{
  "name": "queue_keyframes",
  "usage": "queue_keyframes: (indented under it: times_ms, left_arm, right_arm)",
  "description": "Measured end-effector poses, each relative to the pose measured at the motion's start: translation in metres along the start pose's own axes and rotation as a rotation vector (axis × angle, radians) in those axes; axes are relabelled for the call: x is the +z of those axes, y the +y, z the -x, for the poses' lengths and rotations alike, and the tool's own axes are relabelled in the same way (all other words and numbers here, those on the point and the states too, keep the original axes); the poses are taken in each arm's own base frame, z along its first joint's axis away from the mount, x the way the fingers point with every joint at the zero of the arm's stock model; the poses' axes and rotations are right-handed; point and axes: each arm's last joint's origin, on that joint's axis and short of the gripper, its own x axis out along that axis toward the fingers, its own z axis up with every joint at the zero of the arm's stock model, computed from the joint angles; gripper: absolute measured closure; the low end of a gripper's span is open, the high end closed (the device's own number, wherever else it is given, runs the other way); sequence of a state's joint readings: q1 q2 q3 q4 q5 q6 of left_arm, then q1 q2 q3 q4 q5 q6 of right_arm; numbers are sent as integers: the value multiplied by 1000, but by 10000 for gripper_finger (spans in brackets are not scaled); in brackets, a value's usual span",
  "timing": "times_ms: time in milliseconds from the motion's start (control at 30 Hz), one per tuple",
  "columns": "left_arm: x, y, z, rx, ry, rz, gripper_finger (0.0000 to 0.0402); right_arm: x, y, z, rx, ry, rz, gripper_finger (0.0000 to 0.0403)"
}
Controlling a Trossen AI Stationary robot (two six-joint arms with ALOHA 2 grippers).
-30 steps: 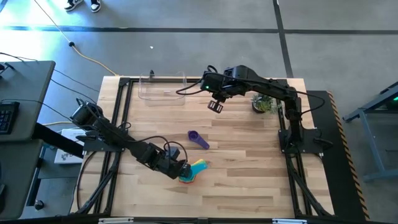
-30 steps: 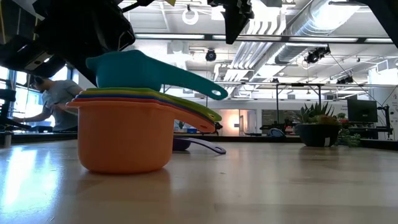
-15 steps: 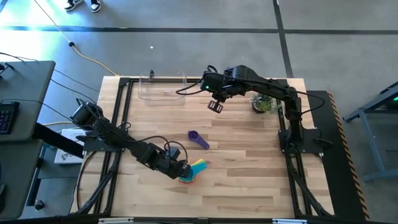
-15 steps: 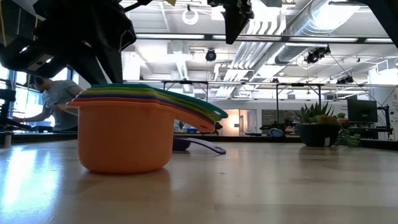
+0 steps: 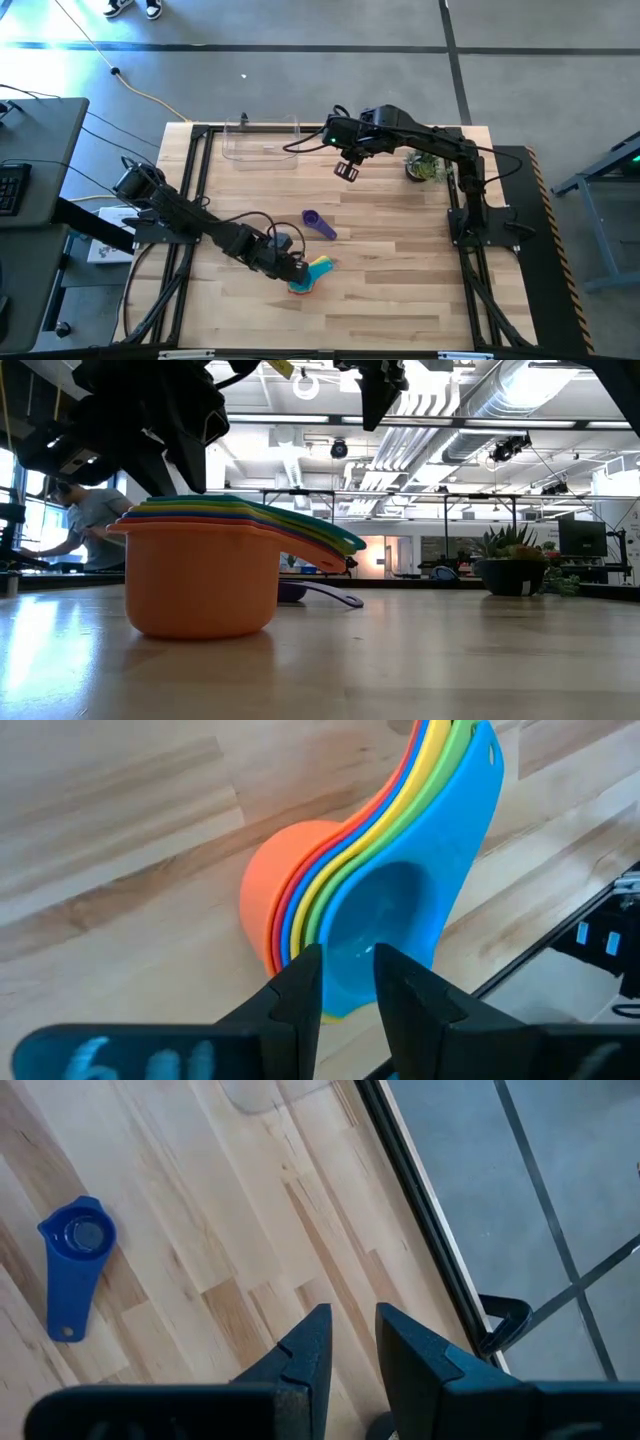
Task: Nest measuring cups in basket
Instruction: Stack the dark blue measuring cup on the light blue measuring cup
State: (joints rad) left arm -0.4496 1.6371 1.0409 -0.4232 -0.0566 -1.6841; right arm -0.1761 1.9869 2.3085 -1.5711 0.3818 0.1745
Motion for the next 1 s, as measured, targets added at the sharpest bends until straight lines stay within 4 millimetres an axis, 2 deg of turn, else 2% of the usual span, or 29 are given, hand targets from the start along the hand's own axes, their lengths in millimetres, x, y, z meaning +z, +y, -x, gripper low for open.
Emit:
queue_keyframes:
  times_ms: [267, 433, 633, 1000]
  left_arm:
    - [2, -1, 7, -9, -1, -58, 316]
    - [5, 3, 20, 19, -11, -102, 316]
    - [15, 19, 50, 142, -34, -141, 316]
    - [41, 47, 116, 235, -106, -304, 316]
  right_arm:
    - [0, 0, 0, 17, 3, 0, 329]
    - [0, 1, 0, 18, 3, -1, 329]
    - [0, 2, 0, 51, 8, -1, 329]
    - [3, 8, 0, 184, 0, -15, 329]
